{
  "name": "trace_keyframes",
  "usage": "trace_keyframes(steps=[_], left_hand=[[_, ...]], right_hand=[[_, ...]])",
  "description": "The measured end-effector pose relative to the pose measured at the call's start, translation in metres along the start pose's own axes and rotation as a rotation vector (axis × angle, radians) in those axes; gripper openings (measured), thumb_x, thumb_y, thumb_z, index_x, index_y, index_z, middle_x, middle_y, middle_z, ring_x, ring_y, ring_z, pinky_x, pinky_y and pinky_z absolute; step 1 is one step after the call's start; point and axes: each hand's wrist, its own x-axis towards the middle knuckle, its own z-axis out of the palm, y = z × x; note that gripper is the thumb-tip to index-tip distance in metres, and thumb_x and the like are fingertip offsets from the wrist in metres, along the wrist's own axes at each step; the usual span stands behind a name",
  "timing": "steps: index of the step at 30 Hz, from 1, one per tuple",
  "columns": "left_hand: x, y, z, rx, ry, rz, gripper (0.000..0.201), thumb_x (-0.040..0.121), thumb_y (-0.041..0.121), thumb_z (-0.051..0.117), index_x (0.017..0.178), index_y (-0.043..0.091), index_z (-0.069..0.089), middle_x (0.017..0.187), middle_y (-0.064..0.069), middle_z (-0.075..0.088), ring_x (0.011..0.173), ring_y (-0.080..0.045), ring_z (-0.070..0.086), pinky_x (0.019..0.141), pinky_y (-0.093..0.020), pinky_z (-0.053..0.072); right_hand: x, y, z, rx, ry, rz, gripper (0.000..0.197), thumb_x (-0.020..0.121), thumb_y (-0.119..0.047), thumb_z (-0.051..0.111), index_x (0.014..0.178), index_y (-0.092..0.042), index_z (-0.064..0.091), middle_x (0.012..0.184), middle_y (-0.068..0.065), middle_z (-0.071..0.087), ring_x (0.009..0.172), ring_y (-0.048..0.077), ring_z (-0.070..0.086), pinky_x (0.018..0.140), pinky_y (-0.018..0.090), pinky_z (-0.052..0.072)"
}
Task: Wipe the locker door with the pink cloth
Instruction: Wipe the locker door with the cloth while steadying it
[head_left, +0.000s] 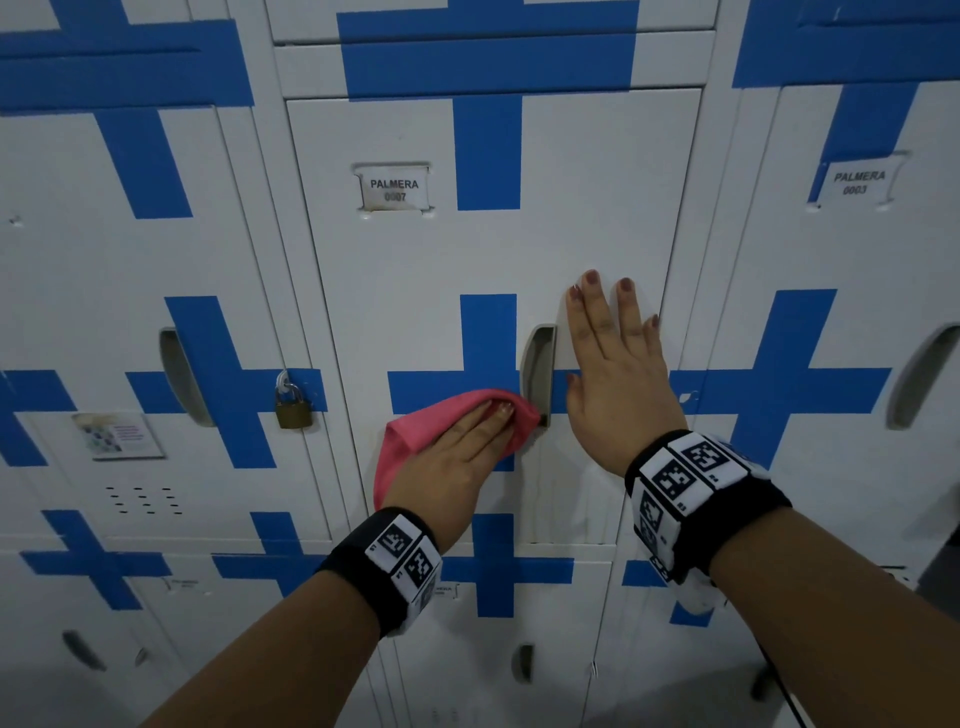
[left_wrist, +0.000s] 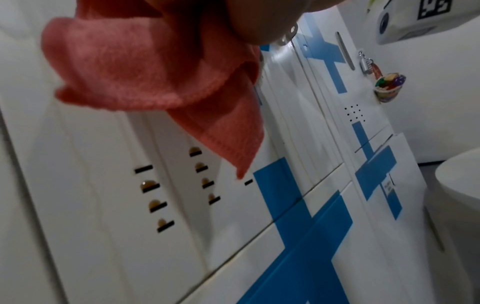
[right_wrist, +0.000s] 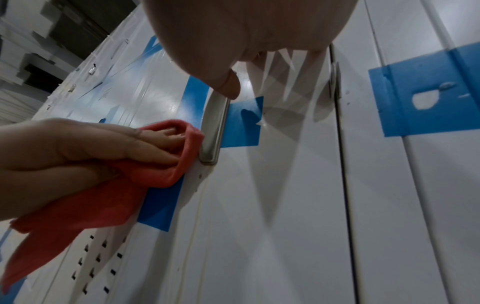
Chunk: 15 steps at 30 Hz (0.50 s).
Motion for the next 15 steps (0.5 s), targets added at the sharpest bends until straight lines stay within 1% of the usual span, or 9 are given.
trace_keyframes(steps=[3,6,9,10,11,12,13,14,15], left_hand=[[-0.007,-0.003,0.001,0.01,-0.032,0.004,0.088,0.046,-0.01,0.08,0.127,0.011,0.055,0.133,-0.005,0.054,0.123,-0.022,0.051,0.099,-0.039,0.039],[-0.015,-0.006,-0.002,0.002,-0.075,-0.014,0.086,0.044,-0.004,0.085,0.124,0.014,0.058,0.131,-0.003,0.057,0.122,-0.021,0.052,0.095,-0.037,0.039],[-0.025,-0.006,0.0,-0.02,-0.127,-0.113,0.09,0.046,0.0,0.086,0.129,0.013,0.053,0.136,-0.004,0.051,0.128,-0.02,0.04,0.096,-0.04,0.041],[-0.029,-0.004,-0.001,-0.046,-0.139,-0.178,0.094,0.051,0.003,0.086,0.135,0.013,0.045,0.143,-0.004,0.042,0.133,-0.021,0.031,0.1,-0.041,0.037],[-0.032,-0.003,-0.003,-0.085,-0.132,-0.258,0.098,0.059,0.006,0.083,0.141,0.014,0.03,0.15,-0.003,0.026,0.137,-0.02,0.018,0.106,-0.041,0.028],[-0.036,-0.004,-0.005,-0.156,-0.117,-0.351,0.1,0.068,0.009,0.078,0.143,0.018,0.013,0.152,0.001,0.007,0.139,-0.018,0.002,0.111,-0.04,0.015],[-0.039,-0.005,-0.01,-0.243,-0.071,-0.449,0.097,0.076,0.01,0.072,0.141,0.023,0.0,0.15,0.007,-0.007,0.139,-0.014,-0.01,0.113,-0.037,0.005],[-0.041,-0.006,-0.015,-0.346,-0.013,-0.543,0.094,0.081,0.008,0.065,0.139,0.026,-0.006,0.148,0.012,-0.013,0.137,-0.011,-0.016,0.114,-0.036,0.0],[-0.042,-0.008,-0.018,-0.432,0.053,-0.625,0.091,0.084,0.004,0.06,0.139,0.028,-0.008,0.147,0.015,-0.015,0.137,-0.008,-0.017,0.115,-0.037,0.0]], right_hand=[[0.0,0.001,0.0,-0.009,-0.002,0.0,0.084,0.085,-0.011,0.046,0.15,-0.017,-0.007,0.155,-0.004,-0.02,0.142,0.024,-0.02,0.115,0.049,-0.002],[0.001,0.001,0.0,-0.014,-0.004,0.0,0.083,0.086,-0.011,0.046,0.15,-0.017,-0.007,0.156,-0.003,-0.019,0.142,0.023,-0.02,0.115,0.048,-0.003],[0.0,0.001,0.0,-0.012,-0.009,0.004,0.084,0.086,-0.012,0.046,0.149,-0.018,-0.009,0.155,-0.004,-0.021,0.141,0.022,-0.022,0.115,0.047,-0.004],[0.0,0.001,0.0,-0.01,-0.011,0.005,0.084,0.086,-0.012,0.046,0.149,-0.018,-0.009,0.155,-0.005,-0.021,0.141,0.022,-0.023,0.115,0.047,-0.005],[0.0,0.001,-0.001,-0.008,-0.013,0.005,0.084,0.086,-0.011,0.045,0.149,-0.018,-0.01,0.155,-0.005,-0.022,0.141,0.022,-0.023,0.115,0.047,-0.005],[0.0,0.0,-0.001,-0.008,-0.016,0.004,0.084,0.086,-0.011,0.045,0.149,-0.019,-0.01,0.154,-0.005,-0.022,0.141,0.022,-0.023,0.114,0.047,-0.005],[0.0,0.0,-0.001,-0.007,-0.018,0.004,0.084,0.087,-0.011,0.045,0.149,-0.019,-0.011,0.154,-0.005,-0.023,0.141,0.022,-0.024,0.114,0.046,-0.006],[0.0,0.0,-0.001,-0.005,-0.018,0.004,0.084,0.087,-0.011,0.044,0.149,-0.019,-0.012,0.154,-0.005,-0.023,0.141,0.022,-0.024,0.114,0.046,-0.006],[0.0,0.0,-0.001,-0.004,-0.019,0.005,0.084,0.087,-0.011,0.044,0.148,-0.019,-0.012,0.154,-0.005,-0.023,0.141,0.022,-0.024,0.114,0.046,-0.007]])
